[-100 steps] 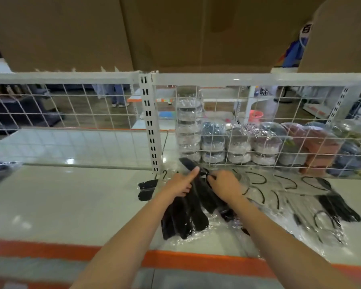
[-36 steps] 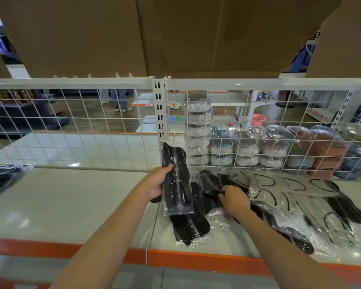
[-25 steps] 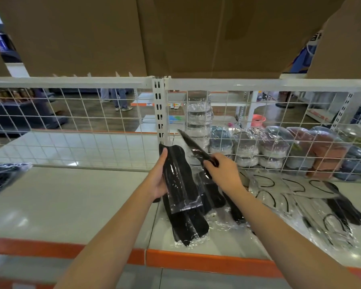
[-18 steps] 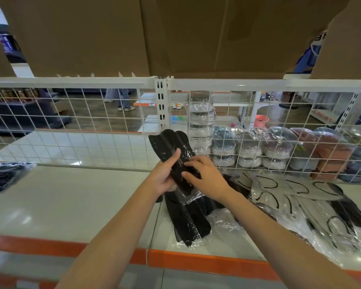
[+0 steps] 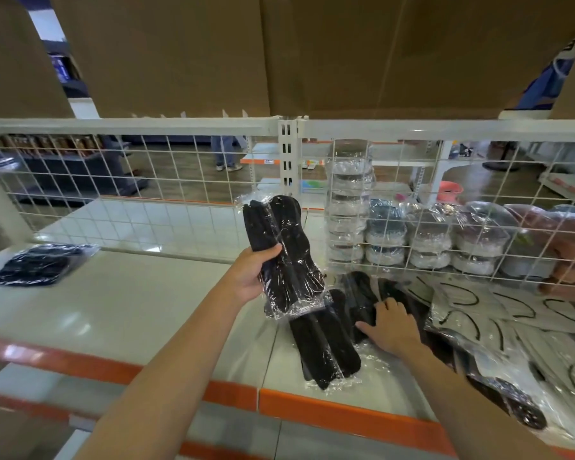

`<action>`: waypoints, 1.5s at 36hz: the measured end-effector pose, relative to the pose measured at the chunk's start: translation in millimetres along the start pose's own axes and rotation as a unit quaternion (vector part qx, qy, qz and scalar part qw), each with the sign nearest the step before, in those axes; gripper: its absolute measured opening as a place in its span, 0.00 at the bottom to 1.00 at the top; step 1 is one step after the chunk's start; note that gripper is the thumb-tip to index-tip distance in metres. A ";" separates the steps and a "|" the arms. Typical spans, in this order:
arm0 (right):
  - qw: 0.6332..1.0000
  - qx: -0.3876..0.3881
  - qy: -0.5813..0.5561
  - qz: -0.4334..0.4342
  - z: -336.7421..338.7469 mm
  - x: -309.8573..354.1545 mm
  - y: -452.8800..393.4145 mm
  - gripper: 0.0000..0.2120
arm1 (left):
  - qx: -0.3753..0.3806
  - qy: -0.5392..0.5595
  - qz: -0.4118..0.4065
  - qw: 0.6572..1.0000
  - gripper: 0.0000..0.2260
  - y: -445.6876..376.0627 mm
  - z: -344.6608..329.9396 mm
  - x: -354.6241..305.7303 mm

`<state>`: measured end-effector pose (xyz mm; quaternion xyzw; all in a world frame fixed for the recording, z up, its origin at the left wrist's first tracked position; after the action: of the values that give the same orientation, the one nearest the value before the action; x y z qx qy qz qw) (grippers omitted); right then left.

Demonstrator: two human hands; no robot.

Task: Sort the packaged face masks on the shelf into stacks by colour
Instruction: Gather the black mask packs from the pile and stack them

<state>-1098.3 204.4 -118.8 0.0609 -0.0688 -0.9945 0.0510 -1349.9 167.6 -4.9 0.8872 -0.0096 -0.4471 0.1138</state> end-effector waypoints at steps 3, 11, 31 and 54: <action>1.000 -0.017 0.001 0.002 8.1 3.3 -0.4 0.28 | -0.006 -0.003 0.006 1.000 0.05 -0.6 1.6 2.7; 0.993 -0.040 -0.097 -0.046 23.2 -1.7 1.0 0.12 | -0.012 -0.019 0.052 0.998 0.06 -3.2 -6.3 13.7; 0.929 -0.236 -0.251 0.135 113.7 24.4 40.9 0.20 | 0.094 0.027 0.138 0.986 0.29 -13.8 -38.0 40.4; 0.988 0.044 0.024 0.146 14.4 68.0 14.5 0.32 | -0.064 0.015 -0.033 0.997 0.08 0.2 40.8 -24.4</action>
<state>-1166.0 184.5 -110.3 0.0764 -0.1194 -0.9705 0.1950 -1397.0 162.4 -9.0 0.8844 0.0495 -0.4371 0.1559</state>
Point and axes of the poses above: each hand's wrist, its own y-axis away from the middle knuckle, its own z-axis out of the back of the hand, x = y × z, the point moved 2 cm from there along -y, towards the middle knuckle, and after that the axes turned 15 degrees about y, right-handed, at the moved point
